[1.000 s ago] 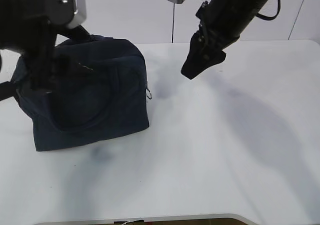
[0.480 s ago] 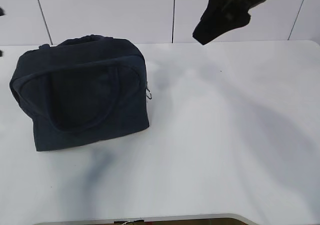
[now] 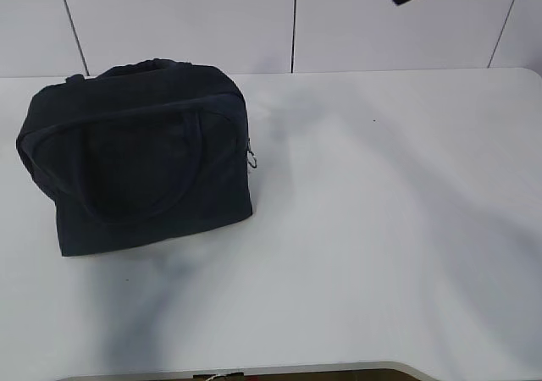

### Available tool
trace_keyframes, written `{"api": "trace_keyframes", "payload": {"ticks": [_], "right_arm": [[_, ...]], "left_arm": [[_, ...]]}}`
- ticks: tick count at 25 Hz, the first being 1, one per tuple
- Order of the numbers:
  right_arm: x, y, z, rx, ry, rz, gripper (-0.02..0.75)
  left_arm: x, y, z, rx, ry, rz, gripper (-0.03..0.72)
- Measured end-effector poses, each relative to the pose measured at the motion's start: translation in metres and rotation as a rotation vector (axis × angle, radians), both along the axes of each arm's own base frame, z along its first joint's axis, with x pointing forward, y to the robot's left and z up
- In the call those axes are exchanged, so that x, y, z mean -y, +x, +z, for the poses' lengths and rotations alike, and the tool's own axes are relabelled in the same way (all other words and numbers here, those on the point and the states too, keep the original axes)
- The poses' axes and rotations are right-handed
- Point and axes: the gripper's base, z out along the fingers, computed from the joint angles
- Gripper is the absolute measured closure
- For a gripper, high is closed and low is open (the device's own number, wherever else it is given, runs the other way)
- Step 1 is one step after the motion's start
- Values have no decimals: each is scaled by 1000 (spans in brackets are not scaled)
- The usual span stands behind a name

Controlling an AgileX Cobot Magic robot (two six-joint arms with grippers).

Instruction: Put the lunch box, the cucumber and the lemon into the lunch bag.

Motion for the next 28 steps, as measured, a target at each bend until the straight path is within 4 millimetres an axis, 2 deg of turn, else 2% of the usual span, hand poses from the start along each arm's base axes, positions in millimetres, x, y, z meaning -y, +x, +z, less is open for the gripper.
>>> {"api": "trace_keyframes", "payload": {"ticks": [5, 9, 14, 18, 28], "right_arm": [[18, -35, 31, 87, 34, -83, 318], [35, -60, 43, 102, 68, -224, 318], [55, -83, 45, 113, 89, -400, 318], [73, -110, 46, 146, 106, -504, 318], [109, -190, 38, 254, 169, -574, 318]], "left_arm": [[-15, -25, 12, 50, -268, 148, 286], [-27, -56, 23, 100, -431, 138, 286], [-41, -93, 27, 99, -563, 121, 286], [-51, -115, 24, 64, -614, 130, 286], [-72, -167, 17, 77, -743, 80, 286]]}}
